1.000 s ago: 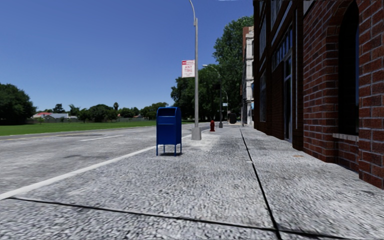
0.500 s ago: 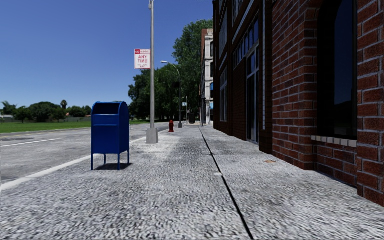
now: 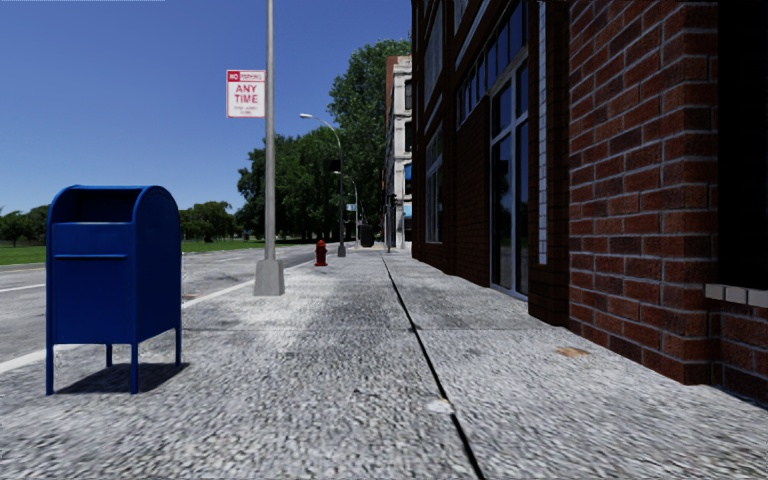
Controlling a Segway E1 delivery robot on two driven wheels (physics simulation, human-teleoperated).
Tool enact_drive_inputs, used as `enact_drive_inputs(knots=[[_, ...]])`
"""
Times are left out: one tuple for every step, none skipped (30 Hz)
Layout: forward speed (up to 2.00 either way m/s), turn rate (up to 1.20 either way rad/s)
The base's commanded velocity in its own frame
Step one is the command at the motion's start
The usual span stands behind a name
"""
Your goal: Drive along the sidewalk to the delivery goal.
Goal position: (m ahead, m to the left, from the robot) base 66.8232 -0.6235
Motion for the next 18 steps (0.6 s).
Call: enact_drive_inputs(knots=[[2.0,0.0],[2.0,0.0],[2.0,0.0],[2.0,0.0],[2.0,0.0],[2.0,0.0],[2.0,0.0],[2.0,0.0],[2.0,0.0],[2.0,0.0],[2.0,0.0],[2.0,0.0],[2.0,0.0],[2.0,0.0],[2.0,0.0],[2.0,0.0],[2.0,0.0],[2.0,0.0]])
